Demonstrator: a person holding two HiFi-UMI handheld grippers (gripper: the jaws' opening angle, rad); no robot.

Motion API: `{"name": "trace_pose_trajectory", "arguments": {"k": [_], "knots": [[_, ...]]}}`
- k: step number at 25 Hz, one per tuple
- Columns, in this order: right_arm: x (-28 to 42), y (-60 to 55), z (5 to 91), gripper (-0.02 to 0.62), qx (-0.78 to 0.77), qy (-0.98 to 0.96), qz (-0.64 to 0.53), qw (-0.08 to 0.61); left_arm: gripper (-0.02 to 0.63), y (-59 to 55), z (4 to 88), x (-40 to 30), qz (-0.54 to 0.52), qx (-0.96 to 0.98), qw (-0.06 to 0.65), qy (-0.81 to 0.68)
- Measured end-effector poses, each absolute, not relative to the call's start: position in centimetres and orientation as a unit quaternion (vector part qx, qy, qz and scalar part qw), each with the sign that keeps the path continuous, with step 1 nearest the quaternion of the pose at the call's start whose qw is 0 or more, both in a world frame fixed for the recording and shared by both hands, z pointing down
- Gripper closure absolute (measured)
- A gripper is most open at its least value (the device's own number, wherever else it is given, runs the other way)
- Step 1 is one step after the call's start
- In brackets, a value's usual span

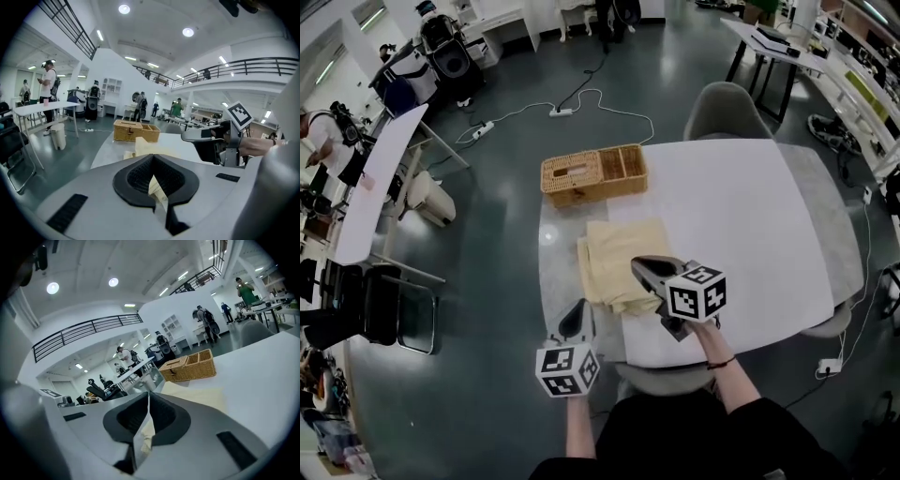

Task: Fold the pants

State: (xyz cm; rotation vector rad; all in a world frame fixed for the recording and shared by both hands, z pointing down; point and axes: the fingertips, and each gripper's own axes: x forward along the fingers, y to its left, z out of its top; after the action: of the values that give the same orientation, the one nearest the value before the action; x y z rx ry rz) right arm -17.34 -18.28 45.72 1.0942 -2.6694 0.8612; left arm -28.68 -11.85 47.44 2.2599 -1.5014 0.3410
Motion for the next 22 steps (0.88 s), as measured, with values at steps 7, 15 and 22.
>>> {"name": "trace_pose_trajectory", "arguments": {"k": [7,15,22], "knots": [[-10.9,-16.3,42.3,0.580,0.392,-0.890,0.232,0.007,0.598,-11.4,44.3,-26.0,0.100,0.814,0.151,-0.551],[-5.5,-14.1,38.7,0.580,0.408,-0.892,0.190,-0.030,0.598,-9.7,40.8,-24.0,0.075,0.810,0.105,-0.572],[-2.4,-12.6,36.4,0.580,0.414,-0.893,0.167,-0.059,0.598,-8.4,38.5,-23.2,0.058,0.801,0.081,-0.590]]}}
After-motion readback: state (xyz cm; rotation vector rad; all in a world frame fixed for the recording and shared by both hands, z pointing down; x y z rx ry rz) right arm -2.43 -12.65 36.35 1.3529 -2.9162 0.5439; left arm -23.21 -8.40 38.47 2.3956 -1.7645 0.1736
